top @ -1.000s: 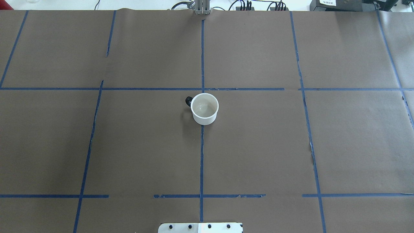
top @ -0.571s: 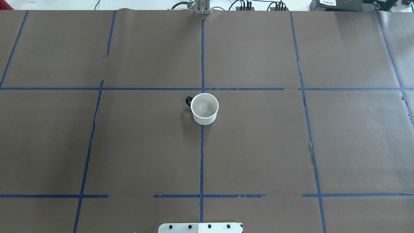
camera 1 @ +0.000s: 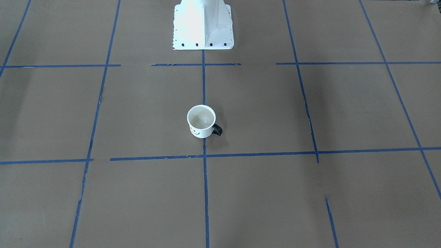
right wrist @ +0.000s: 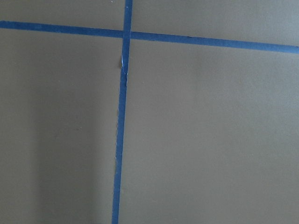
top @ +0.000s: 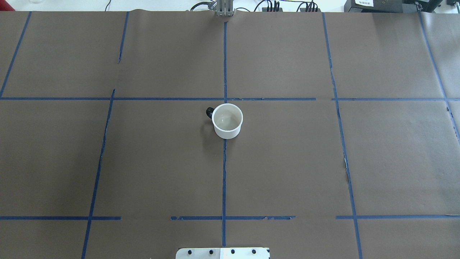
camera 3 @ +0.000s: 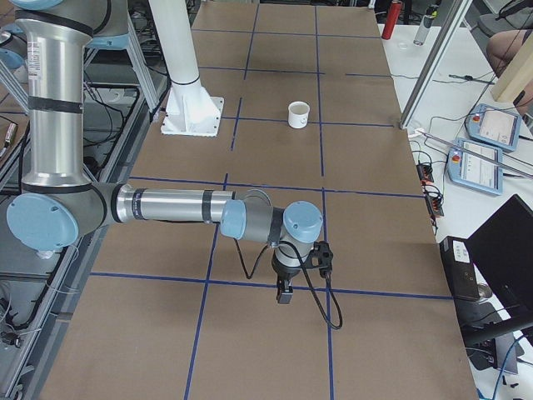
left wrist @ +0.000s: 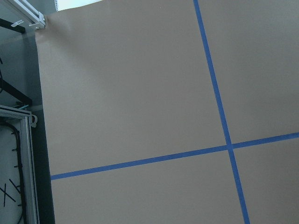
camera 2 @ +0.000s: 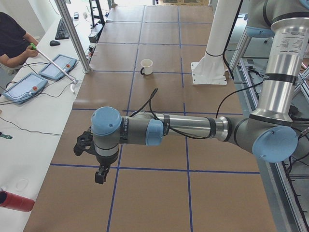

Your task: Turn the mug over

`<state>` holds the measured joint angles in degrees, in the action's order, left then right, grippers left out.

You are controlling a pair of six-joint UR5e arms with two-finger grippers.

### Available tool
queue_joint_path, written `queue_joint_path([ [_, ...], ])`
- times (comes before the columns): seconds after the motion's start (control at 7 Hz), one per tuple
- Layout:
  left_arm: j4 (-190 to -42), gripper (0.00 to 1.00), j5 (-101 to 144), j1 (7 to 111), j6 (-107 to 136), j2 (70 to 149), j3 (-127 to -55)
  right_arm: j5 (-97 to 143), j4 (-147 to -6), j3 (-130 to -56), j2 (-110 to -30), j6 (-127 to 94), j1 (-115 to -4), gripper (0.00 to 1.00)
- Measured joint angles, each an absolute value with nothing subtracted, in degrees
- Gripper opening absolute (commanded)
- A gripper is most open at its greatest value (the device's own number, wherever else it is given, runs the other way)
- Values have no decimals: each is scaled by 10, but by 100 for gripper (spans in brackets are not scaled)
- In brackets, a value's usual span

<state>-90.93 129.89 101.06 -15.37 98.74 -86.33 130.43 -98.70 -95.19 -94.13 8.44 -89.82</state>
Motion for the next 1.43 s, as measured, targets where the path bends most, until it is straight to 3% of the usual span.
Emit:
queue_joint_path([
  [1.43,-904,100,1300,993,-126,969,-880,1304,-987,-952,-941,84,-898,100],
])
